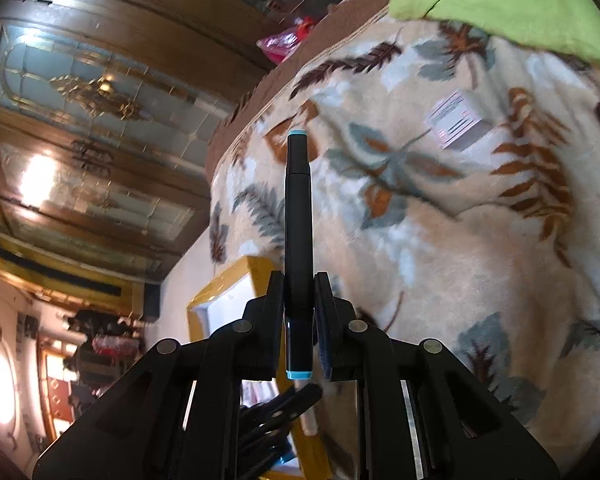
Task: Organize rigid objects
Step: 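Lower both markers upright into the tray and open both tools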
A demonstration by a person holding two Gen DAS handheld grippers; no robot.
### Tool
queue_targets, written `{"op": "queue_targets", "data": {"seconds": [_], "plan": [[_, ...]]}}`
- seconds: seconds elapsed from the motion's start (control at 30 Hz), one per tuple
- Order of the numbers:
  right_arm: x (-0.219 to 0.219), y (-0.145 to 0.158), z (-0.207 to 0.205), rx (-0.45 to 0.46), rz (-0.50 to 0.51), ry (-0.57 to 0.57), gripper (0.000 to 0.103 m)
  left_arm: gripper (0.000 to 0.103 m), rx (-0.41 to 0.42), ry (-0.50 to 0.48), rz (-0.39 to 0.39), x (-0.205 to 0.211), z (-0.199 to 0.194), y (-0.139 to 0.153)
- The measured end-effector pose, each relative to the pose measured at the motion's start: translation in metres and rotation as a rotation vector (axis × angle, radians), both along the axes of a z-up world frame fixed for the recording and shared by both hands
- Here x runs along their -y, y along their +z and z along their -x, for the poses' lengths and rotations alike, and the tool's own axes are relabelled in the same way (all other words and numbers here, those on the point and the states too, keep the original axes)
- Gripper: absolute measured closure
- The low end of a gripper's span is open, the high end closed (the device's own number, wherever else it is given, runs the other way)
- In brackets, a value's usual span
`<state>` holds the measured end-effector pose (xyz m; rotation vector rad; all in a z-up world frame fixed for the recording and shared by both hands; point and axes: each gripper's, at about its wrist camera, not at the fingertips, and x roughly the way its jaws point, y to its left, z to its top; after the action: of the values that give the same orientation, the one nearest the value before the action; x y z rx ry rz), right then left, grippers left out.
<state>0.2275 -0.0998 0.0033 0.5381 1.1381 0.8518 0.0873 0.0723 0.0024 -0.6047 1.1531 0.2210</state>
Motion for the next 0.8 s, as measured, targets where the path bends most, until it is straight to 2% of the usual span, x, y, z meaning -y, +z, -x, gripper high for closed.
{"op": "queue_targets", "data": {"seconds": [0.1, 0.2, 0.27, 0.33, 0.4, 0.47, 0.57, 0.67, 0.8], "plan": [[-0.018, 0.001, 0.011, 0.006, -0.023, 0.082, 0.089, 0.093, 0.054, 0.069, 0.053, -0.027, 0.027, 0.022], [-0.043, 0.003, 0.029, 0.027, -0.018, 0.171, 0.089, 0.093, 0.106, 0.154, 0.032, -0.054, 0.056, 0.038], [-0.060, 0.004, 0.043, 0.050, 0.005, 0.216, 0.089, 0.093, 0.127, 0.210, 0.011, -0.070, 0.079, 0.040], [-0.080, 0.000, 0.059, 0.056, 0.028, 0.271, 0.089, 0.093, 0.139, 0.267, 0.038, -0.087, 0.094, 0.033], [-0.097, -0.005, 0.074, 0.055, 0.048, 0.323, 0.089, 0.093, 0.111, 0.311, 0.040, -0.099, 0.099, 0.021], [-0.117, -0.013, 0.093, 0.059, 0.083, 0.379, 0.089, 0.093, 0.076, 0.325, 0.084, -0.106, 0.097, 0.009], [-0.141, -0.028, 0.117, 0.066, 0.138, 0.438, 0.089, 0.093, 0.015, 0.333, 0.011, -0.107, 0.095, 0.003], [-0.162, -0.046, 0.133, 0.072, 0.215, 0.485, 0.088, 0.092, -0.020, 0.345, 0.054, -0.114, 0.098, -0.009], [-0.173, -0.060, 0.139, 0.079, 0.280, 0.494, 0.088, 0.093, -0.054, 0.350, 0.039, -0.115, 0.101, -0.017]]}}
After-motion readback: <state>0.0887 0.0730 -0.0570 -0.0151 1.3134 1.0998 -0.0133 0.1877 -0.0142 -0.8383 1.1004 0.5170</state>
